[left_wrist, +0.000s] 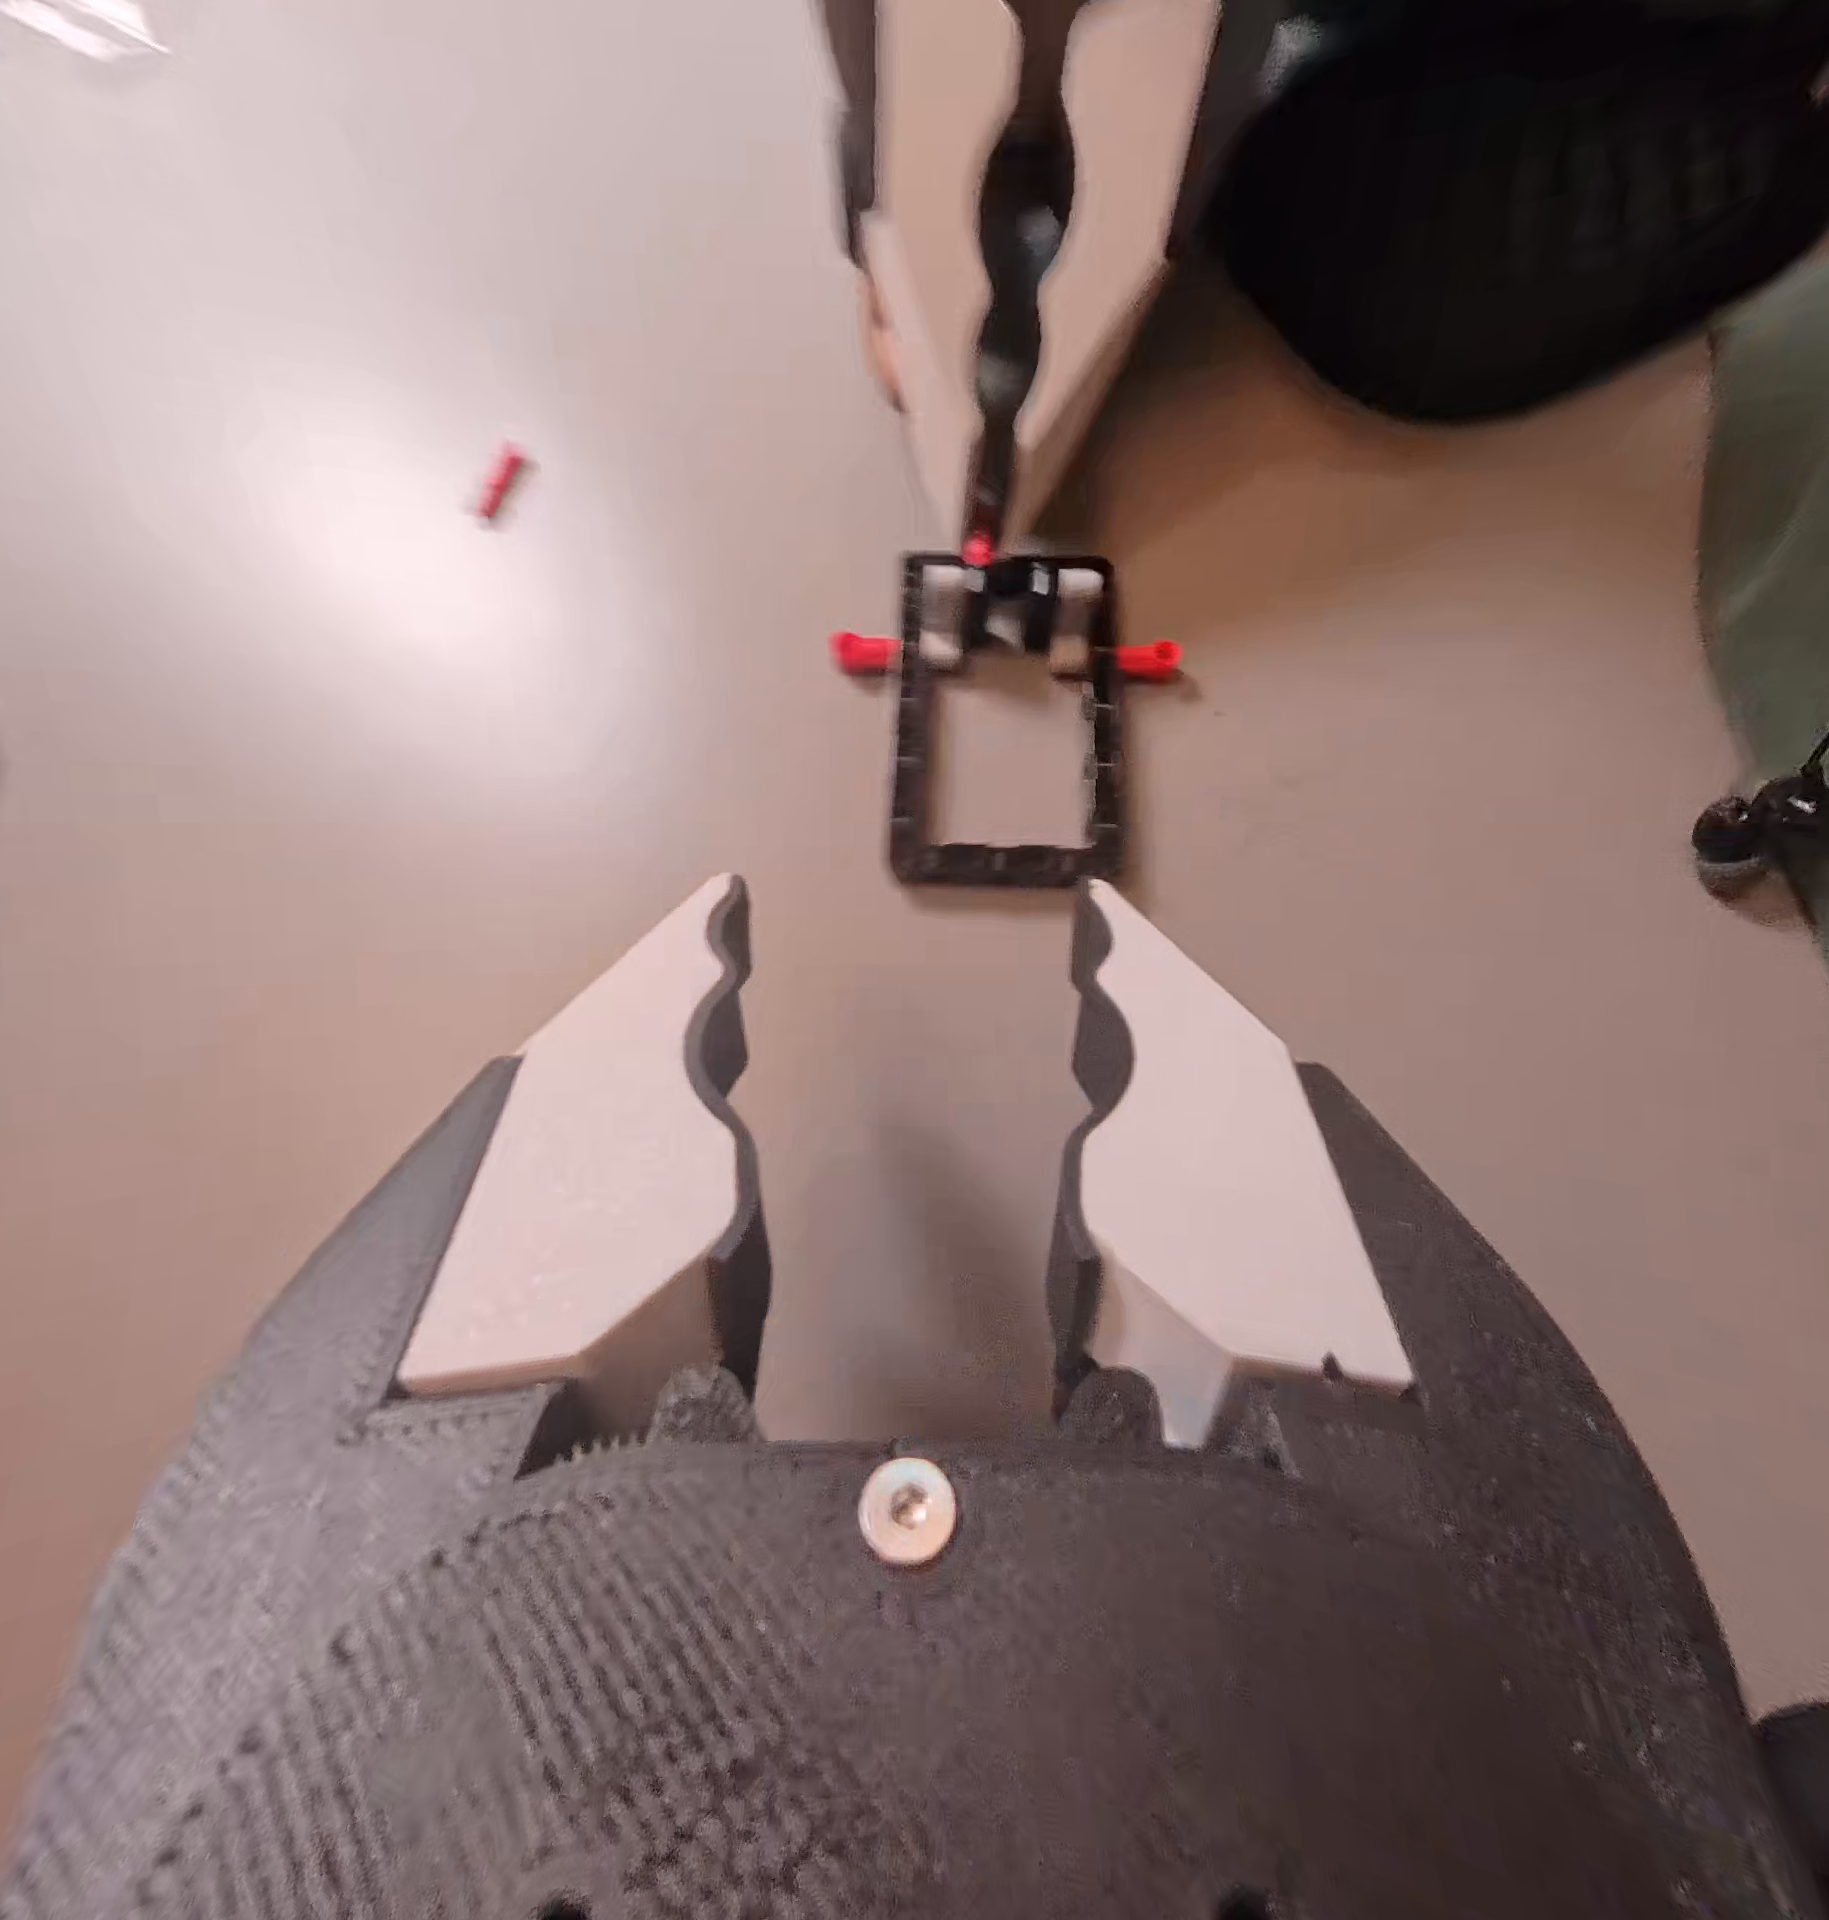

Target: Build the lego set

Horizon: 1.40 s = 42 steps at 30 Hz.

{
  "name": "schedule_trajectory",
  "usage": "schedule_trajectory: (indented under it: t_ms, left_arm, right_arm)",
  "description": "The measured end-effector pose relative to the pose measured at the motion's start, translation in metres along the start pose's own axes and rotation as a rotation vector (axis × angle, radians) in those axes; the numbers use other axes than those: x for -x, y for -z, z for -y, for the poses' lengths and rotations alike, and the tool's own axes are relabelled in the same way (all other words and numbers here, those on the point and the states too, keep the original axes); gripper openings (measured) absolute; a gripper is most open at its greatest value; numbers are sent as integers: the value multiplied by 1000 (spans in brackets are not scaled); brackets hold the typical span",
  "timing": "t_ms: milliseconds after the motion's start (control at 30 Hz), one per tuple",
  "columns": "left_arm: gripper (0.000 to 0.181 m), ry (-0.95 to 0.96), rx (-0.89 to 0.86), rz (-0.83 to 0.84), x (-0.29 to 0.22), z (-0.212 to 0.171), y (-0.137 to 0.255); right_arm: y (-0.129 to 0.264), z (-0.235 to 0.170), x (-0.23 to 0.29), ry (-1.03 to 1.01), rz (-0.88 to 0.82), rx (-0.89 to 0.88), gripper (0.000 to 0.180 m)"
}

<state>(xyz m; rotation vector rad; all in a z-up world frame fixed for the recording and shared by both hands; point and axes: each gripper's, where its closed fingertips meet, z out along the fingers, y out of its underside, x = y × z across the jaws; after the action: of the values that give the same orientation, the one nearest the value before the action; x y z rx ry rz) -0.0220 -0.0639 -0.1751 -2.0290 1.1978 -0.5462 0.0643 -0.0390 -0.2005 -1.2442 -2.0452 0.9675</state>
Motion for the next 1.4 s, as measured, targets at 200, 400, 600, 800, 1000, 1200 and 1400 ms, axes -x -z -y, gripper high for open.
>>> schedule_trajectory:
  t_ms: [200, 400, 600, 800, 1000, 1200, 1400]
  left_arm:
    - [58, -21, 76, -72, -26, -9, -54]
    - [58, -19, 70, -64, -26, -6, -57]
    - [58, -29, 84, -71, -27, -7, -57]
    - [58, -41, 83, -84, -28, -7, -57]
    - [58, -48, 89, -89, -28, -6, -57]
    - [58, -46, 95, -87, -29, -6, -58]
    - [58, -43, 80, -93, -28, -6, -57]
  right_arm:
    - [-1, 1, 0, 14, -14, 6, 3]
    - [-1, 1, -2, 29, -26, 8, 2]
    - [-2, 1, -1, 40, -23, 18, 2]
    - [-2, 2, 0, 27, -12, 17, 2]
    - [-4, 2, 0, 21, -9, 18, 2]
    - [-4, 2, 1, 7, -8, 25, 2]
    - [4, 5, -3, -1, -18, -18, 12]
